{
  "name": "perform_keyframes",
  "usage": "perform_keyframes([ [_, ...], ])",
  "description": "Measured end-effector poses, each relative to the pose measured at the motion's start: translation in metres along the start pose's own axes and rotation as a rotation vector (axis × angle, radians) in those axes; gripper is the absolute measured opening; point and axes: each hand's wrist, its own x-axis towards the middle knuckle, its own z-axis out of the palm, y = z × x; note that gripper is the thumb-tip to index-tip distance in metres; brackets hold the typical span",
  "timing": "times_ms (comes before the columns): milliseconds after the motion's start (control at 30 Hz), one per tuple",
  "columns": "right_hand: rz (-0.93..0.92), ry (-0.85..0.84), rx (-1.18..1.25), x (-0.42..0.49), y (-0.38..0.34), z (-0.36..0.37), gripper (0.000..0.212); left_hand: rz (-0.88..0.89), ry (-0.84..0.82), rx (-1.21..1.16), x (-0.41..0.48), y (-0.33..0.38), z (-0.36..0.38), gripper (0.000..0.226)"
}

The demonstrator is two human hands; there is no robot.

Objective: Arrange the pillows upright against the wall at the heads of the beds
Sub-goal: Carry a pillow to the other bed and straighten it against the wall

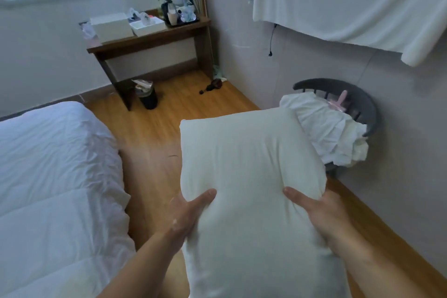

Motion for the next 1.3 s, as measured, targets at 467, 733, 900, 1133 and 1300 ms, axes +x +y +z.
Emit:
perform_keyframes([
  [467, -0.118, -0.323, -0.07, 0.213, -0.12, 0.176, 0.042, -0.039, 0.344, -0.143, 0.186, 0.06, -0.079, 0.048],
  [733, -0.074, -0.368, -0.213, 0.316, -0.192, 0.334, 0.044, 0.002, 0.333, -0.21, 0.317, 0.125, -0.193, 0.052],
  [900, -0.129, -0.4, -0.218, 0.371, -0.235, 0.427, 0.072, 0.012, 0.413, -0.26, 0.385, 0.157, -0.255, 0.071],
  [1133, -0.096, -0.537, -0.224, 0.464, -0.283, 0.567, 0.06, 0.001, 0.532, -0.283, 0.493, 0.196, -0.338, 0.085],
  [1300, -0.102, -0.651, -0.266, 0.537, -0.346, 0.671, 0.057, -0.029, 0.638, -0.306, 0.577, 0.245, -0.398, 0.079],
])
